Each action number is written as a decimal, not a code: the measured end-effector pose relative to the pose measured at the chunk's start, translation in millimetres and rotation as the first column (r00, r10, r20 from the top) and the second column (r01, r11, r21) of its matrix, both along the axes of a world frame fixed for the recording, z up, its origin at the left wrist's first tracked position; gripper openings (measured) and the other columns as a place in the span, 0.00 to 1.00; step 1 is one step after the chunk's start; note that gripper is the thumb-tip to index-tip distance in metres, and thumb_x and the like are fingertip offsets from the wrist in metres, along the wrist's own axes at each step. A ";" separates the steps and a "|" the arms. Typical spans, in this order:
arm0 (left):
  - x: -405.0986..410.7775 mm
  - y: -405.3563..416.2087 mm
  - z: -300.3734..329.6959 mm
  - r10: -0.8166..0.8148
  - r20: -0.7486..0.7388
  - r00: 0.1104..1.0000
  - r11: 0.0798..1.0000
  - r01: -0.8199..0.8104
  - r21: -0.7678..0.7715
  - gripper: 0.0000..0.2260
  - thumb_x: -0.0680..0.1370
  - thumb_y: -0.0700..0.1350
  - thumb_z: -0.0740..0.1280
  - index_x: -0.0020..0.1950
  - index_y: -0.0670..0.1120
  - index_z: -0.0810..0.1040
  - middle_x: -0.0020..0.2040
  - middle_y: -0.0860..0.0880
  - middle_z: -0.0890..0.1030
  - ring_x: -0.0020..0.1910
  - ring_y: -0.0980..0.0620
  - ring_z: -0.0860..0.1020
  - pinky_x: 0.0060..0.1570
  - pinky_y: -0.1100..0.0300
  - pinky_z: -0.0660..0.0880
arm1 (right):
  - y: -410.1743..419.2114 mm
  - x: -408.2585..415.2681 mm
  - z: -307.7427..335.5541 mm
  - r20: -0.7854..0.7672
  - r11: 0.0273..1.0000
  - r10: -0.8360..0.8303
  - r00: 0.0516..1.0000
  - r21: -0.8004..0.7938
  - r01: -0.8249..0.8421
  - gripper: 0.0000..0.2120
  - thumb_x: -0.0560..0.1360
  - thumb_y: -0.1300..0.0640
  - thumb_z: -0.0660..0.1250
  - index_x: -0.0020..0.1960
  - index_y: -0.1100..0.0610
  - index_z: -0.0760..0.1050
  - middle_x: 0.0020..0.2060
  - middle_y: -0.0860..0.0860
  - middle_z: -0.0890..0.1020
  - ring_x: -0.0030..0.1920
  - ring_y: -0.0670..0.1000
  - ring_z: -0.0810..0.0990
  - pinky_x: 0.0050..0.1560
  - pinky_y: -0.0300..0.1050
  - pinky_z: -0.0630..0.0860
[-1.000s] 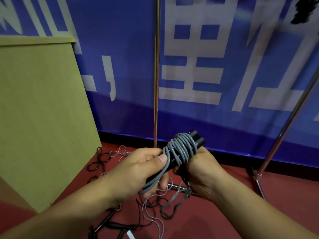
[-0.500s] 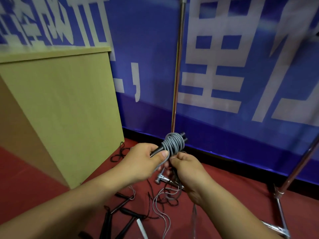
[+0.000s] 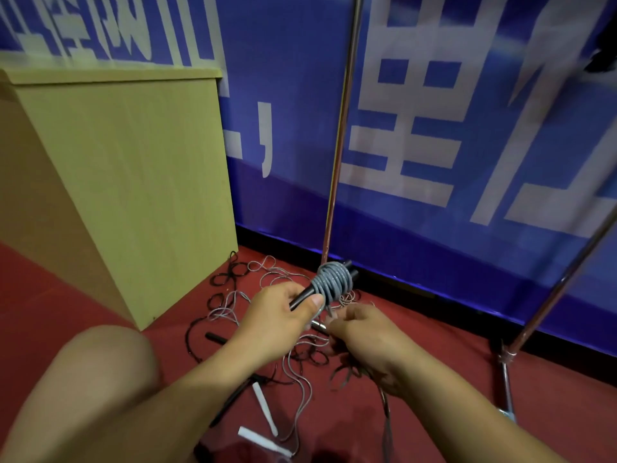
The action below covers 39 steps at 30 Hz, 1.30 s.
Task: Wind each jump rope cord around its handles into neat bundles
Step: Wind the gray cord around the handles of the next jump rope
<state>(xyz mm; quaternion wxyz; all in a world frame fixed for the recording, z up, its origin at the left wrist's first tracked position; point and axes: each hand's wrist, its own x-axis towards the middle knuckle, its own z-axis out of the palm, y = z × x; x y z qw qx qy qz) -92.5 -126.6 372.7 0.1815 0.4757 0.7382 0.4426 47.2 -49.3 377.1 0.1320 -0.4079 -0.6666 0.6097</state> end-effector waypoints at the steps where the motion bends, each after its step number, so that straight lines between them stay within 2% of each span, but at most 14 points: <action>1: 2.8 2.5 -1.4 0.006 -0.004 1.000 1.000 -0.006 0.018 0.13 0.79 0.51 0.68 0.36 0.48 0.77 0.28 0.53 0.78 0.27 0.59 0.72 0.30 0.61 0.68 | 0.7 2.9 0.6 0.009 1.000 -0.018 1.000 0.023 0.018 0.09 0.79 0.57 0.65 0.40 0.55 0.75 0.30 0.54 0.79 0.26 0.48 0.71 0.25 0.39 0.63; 3: 3.9 6.7 -2.7 0.045 -0.009 0.999 0.998 -0.044 0.044 0.13 0.79 0.51 0.68 0.36 0.48 0.77 0.29 0.51 0.79 0.27 0.58 0.73 0.32 0.58 0.69 | -0.1 8.8 2.6 -0.012 0.999 -0.036 0.999 0.029 0.037 0.07 0.79 0.59 0.65 0.42 0.57 0.75 0.30 0.53 0.78 0.27 0.47 0.72 0.25 0.37 0.67; 5: 1.4 7.5 -2.7 0.070 0.011 0.997 0.996 -0.071 0.059 0.14 0.79 0.52 0.68 0.35 0.48 0.76 0.29 0.51 0.79 0.27 0.58 0.72 0.31 0.59 0.69 | -3.0 13.9 4.8 -0.053 1.000 -0.023 0.998 -0.004 0.022 0.06 0.79 0.60 0.65 0.43 0.58 0.75 0.30 0.53 0.78 0.30 0.49 0.74 0.31 0.41 0.72; 8: 3.3 4.7 -1.9 0.060 -0.019 0.998 0.997 -0.060 0.048 0.14 0.79 0.52 0.67 0.36 0.47 0.77 0.30 0.49 0.80 0.27 0.59 0.73 0.29 0.65 0.67 | -9.8 23.8 5.7 -0.059 0.999 0.006 0.998 0.051 -0.003 0.03 0.77 0.64 0.65 0.47 0.58 0.76 0.29 0.50 0.79 0.34 0.51 0.75 0.36 0.44 0.70; 10: 5.8 4.9 -1.1 0.040 -0.016 0.999 0.998 -0.039 0.057 0.14 0.79 0.52 0.67 0.36 0.47 0.78 0.30 0.49 0.79 0.27 0.60 0.73 0.29 0.66 0.66 | -14.3 30.6 5.3 -0.047 0.995 0.037 0.998 0.097 -0.032 0.05 0.77 0.65 0.65 0.50 0.57 0.75 0.28 0.49 0.78 0.35 0.53 0.75 0.36 0.47 0.70; 14: 6.5 6.6 -4.1 0.008 -0.035 0.999 0.999 -0.007 0.041 0.16 0.79 0.53 0.67 0.33 0.50 0.75 0.26 0.54 0.77 0.26 0.60 0.73 0.28 0.66 0.66 | -17.4 48.3 7.4 0.002 0.972 0.078 0.997 0.224 -0.077 0.12 0.77 0.66 0.63 0.51 0.50 0.77 0.31 0.51 0.75 0.32 0.54 0.73 0.37 0.58 0.79; 18: 7.3 -5.2 -10.1 -0.041 -0.097 0.994 0.999 0.039 -0.020 0.14 0.79 0.54 0.67 0.35 0.51 0.76 0.30 0.51 0.80 0.30 0.56 0.76 0.33 0.59 0.69 | -19.6 66.5 9.3 0.190 0.861 0.082 0.978 0.480 -0.165 0.09 0.78 0.61 0.63 0.52 0.50 0.78 0.36 0.49 0.81 0.30 0.45 0.77 0.33 0.47 0.81; 22: 13.8 -18.2 -10.0 -0.089 -0.199 0.976 0.995 0.078 -0.065 0.10 0.79 0.53 0.67 0.40 0.52 0.76 0.32 0.55 0.76 0.33 0.60 0.73 0.30 0.67 0.63 | -31.7 76.8 3.1 0.333 0.713 0.079 0.940 0.640 -0.286 0.04 0.79 0.56 0.64 0.45 0.50 0.74 0.33 0.45 0.80 0.32 0.44 0.78 0.38 0.45 0.76; 25: 17.2 -26.0 -16.5 -0.096 -0.200 0.975 0.990 0.073 -0.117 0.12 0.79 0.54 0.67 0.41 0.48 0.78 0.31 0.54 0.76 0.33 0.54 0.75 0.30 0.64 0.63 | -37.0 81.9 -4.3 0.353 0.667 0.038 0.935 0.687 -0.287 0.01 0.77 0.54 0.66 0.48 0.48 0.76 0.34 0.43 0.78 0.36 0.45 0.75 0.40 0.41 0.69; 27: 19.4 -30.6 -21.1 -0.080 -0.177 0.981 0.991 0.060 -0.116 0.13 0.78 0.53 0.68 0.42 0.45 0.79 0.31 0.51 0.77 0.34 0.49 0.76 0.30 0.61 0.65 | -39.9 86.5 -10.3 0.364 0.660 0.030 0.931 0.693 -0.292 0.05 0.75 0.55 0.67 0.51 0.50 0.77 0.37 0.45 0.79 0.38 0.46 0.75 0.41 0.41 0.69; 30: 27.7 -40.9 -23.8 -0.082 -0.162 0.983 0.993 0.066 -0.099 0.12 0.78 0.53 0.68 0.43 0.45 0.80 0.32 0.51 0.78 0.32 0.52 0.76 0.29 0.65 0.64 | -48.6 97.5 -17.0 0.276 0.691 -0.020 0.961 0.699 -0.186 0.05 0.73 0.57 0.69 0.48 0.49 0.79 0.35 0.46 0.80 0.36 0.46 0.75 0.40 0.43 0.71; 33: 37.2 -52.2 -25.1 -0.082 -0.136 0.987 0.994 0.071 -0.081 0.10 0.79 0.54 0.67 0.42 0.49 0.78 0.32 0.52 0.79 0.31 0.56 0.76 0.29 0.66 0.66 | -58.0 102.4 -22.2 0.062 0.811 -0.056 0.997 0.585 0.010 0.02 0.73 0.54 0.68 0.44 0.49 0.79 0.32 0.49 0.82 0.33 0.50 0.78 0.40 0.49 0.76; 36: 45.5 -56.5 -21.8 -0.061 -0.090 0.994 0.996 0.055 -0.066 0.10 0.79 0.55 0.67 0.42 0.50 0.78 0.34 0.50 0.82 0.35 0.52 0.79 0.37 0.55 0.73 | -69.5 102.7 -19.4 -0.111 0.890 -0.041 0.993 0.449 0.087 0.07 0.78 0.60 0.65 0.46 0.50 0.79 0.29 0.51 0.78 0.30 0.50 0.77 0.34 0.47 0.74; 39: 55.6 -55.4 -18.9 -0.040 -0.040 0.998 0.995 0.036 -0.094 0.11 0.79 0.55 0.66 0.41 0.51 0.77 0.35 0.49 0.82 0.35 0.51 0.80 0.36 0.57 0.73 | -76.4 108.7 -13.3 -0.076 0.877 -0.021 0.997 0.478 0.054 0.07 0.80 0.62 0.64 0.51 0.54 0.80 0.31 0.55 0.78 0.30 0.46 0.74 0.32 0.41 0.72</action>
